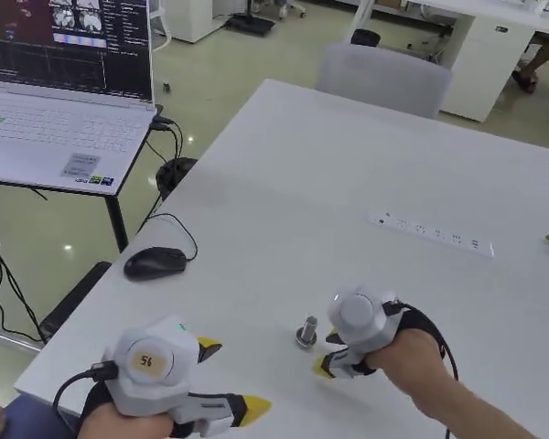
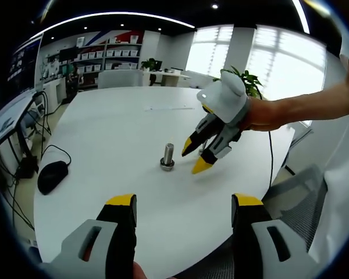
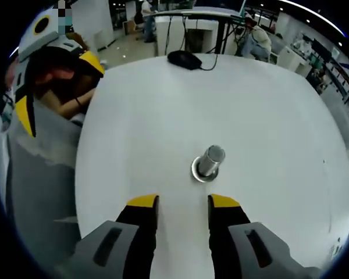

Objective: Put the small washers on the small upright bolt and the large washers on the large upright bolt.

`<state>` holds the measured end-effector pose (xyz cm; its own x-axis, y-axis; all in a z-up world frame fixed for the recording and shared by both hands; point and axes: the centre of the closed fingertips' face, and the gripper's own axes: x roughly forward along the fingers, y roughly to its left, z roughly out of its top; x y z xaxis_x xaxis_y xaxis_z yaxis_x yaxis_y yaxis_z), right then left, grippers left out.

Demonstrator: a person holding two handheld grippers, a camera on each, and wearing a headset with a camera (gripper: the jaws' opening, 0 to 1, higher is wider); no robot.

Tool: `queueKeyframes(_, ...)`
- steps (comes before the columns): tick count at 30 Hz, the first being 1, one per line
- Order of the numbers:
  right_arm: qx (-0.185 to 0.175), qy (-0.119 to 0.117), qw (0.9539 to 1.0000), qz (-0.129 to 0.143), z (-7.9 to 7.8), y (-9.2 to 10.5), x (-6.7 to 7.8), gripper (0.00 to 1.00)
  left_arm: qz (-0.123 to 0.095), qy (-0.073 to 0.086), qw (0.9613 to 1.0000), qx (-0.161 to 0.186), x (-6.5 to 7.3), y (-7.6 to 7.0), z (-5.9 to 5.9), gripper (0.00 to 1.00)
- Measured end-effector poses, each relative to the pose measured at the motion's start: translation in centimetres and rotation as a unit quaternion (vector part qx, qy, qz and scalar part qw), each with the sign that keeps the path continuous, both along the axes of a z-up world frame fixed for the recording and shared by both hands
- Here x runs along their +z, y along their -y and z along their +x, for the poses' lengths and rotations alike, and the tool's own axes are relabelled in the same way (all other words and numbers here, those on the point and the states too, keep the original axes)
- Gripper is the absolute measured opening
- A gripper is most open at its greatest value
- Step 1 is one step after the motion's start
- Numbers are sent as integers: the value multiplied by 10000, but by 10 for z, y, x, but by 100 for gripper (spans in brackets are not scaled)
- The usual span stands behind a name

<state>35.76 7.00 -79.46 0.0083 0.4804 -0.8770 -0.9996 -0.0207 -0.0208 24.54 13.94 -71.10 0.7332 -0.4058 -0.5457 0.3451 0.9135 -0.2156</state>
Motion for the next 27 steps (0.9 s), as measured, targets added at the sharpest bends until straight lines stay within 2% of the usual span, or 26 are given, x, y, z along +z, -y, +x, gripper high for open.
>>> queueKeyframes(6, -312, -131, 9991, 256, -12, 17, -1, 40, 11, -13, 9999, -116, -3, 7, 9, 65)
queueKeyframes(10, -756, -285, 9952, 551, -17, 33, 3, 41, 27, -19, 9998, -198, -4, 11, 13, 66)
queueKeyframes(13, -986, -300, 9913, 821, -19, 47, 9, 45, 56, -32, 9996, -274, -4, 13, 14, 66)
queueKeyframes(15, -1279, -293, 9862, 1005, -17, 59, 13, 46, 76, -45, 9994, -320, -5, 14, 14, 66)
queueKeyframes(17, -1572, -416, 9794, 1196, -15, 70, 14, 48, 88, -61, 9993, -355, -5, 14, 14, 66)
queueKeyframes(18, -1763, -497, 9744, 1300, -15, 77, 15, 49, 103, -68, 9992, -375, -6, 14, 15, 66)
queueKeyframes(19, -1833, -531, 9718, 1386, -15, 80, 16, 49, 102, -71, 9992, -382, -6, 14, 15, 66)
queueKeyframes(22, -2032, -677, 9660, 1449, -18, 95, 11, 54, 119, -87, 9990, -432, -6, 15, 16, 66)
queueKeyframes(26, -2176, -662, 9635, 1409, -21, 111, 5, 58, 131, -111, 9987, -487, -8, 16, 18, 66)
queueKeyframes(27, -2248, -681, 9614, 1433, -22, 115, 4, 59, 147, -127, 9985, -518, -8, 17, 19, 66)
